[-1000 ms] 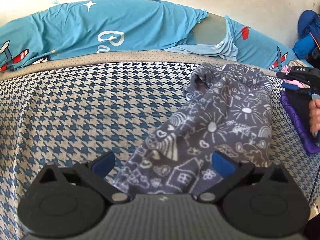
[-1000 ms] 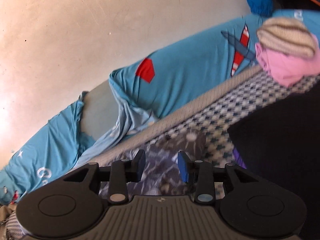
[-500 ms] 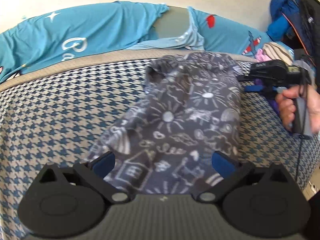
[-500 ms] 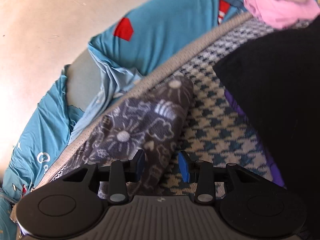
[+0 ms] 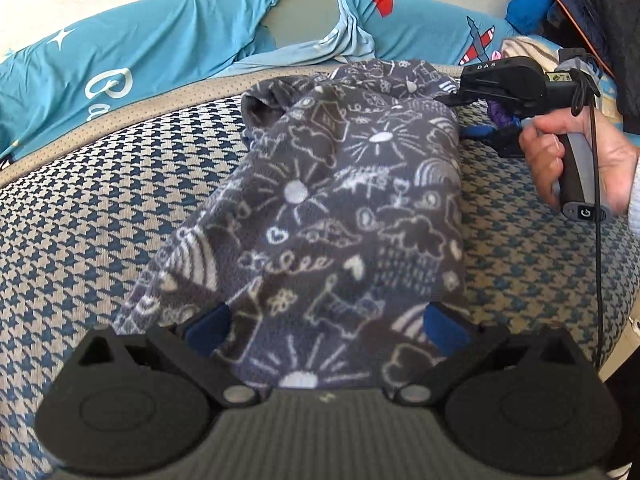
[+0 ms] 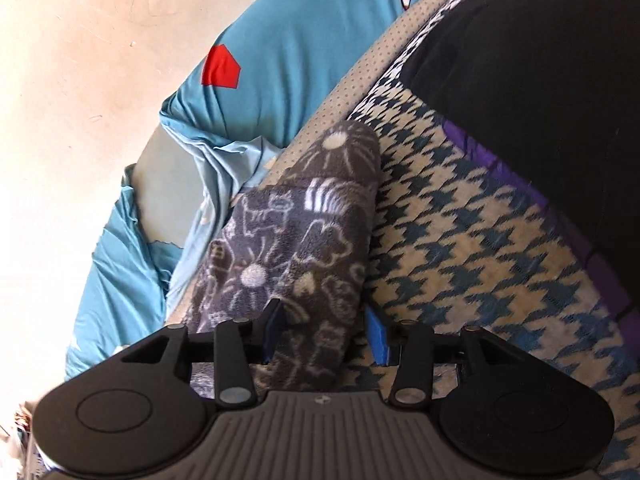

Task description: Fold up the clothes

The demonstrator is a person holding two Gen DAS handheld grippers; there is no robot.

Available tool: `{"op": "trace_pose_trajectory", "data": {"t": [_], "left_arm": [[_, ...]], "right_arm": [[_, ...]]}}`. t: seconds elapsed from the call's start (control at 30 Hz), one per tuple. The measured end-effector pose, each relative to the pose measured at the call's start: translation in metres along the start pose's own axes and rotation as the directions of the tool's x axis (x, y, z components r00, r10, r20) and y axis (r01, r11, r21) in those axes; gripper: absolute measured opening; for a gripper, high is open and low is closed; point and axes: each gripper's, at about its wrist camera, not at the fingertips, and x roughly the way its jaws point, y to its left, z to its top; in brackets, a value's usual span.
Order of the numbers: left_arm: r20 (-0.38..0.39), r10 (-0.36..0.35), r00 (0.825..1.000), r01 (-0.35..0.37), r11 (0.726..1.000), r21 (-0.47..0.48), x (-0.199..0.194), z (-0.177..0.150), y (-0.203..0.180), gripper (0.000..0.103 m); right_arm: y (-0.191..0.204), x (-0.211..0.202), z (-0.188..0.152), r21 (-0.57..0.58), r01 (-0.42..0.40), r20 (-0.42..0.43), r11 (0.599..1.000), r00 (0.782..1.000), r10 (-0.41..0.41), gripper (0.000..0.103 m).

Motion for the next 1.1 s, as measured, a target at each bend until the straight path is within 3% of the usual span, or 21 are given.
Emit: {"op": "trace_pose_trajectory", "data": {"t": [0.1,0.17,0.27,0.53,0.87,1.1], "left_arm": [[-0.008,-0.006,1.0,0.006,1.0,-0.002,0.001,-0.003,0.004,0.103],[-0.009,-0.012,1.0,0.012,1.0,-0.004,0.0,-0.005,0.006,0.103],[-0.013,-0.014,1.0,0.014,1.0,0.008,-0.003,-0.006,0.007,0.103],[-0.031,-0.027,0.999,0.029,0.999,0.046,-0.012,-0.015,0.009,0.103],[-0.073,-0.04,0.997,0.047,0.995,0.09,-0.026,-0.025,0.017,0.103],[-0.103,-0.032,0.994,0.045,0.992,0.122,-0.032,-0.03,0.022,0.103]], "right_arm": [[-0.001,0.003,-0.001,0.003,-0.011,0.007,1.0,1.0,0.011,0.035],[-0.001,0.007,-0.001,0.012,-0.002,0.002,1.0,1.0,0.002,0.019],[0.002,0.007,0.002,0.023,0.011,0.015,1.0,1.0,-0.012,0.011],[0.031,-0.001,0.013,-0.087,0.047,0.1,0.995,0.994,-0.039,0.008],[0.03,0.019,0.007,-0.21,0.169,0.094,0.963,0.984,-0.152,0.007],[0.035,-0.002,0.005,-0.221,0.132,0.081,0.966,0.99,-0.116,0.012]]}}
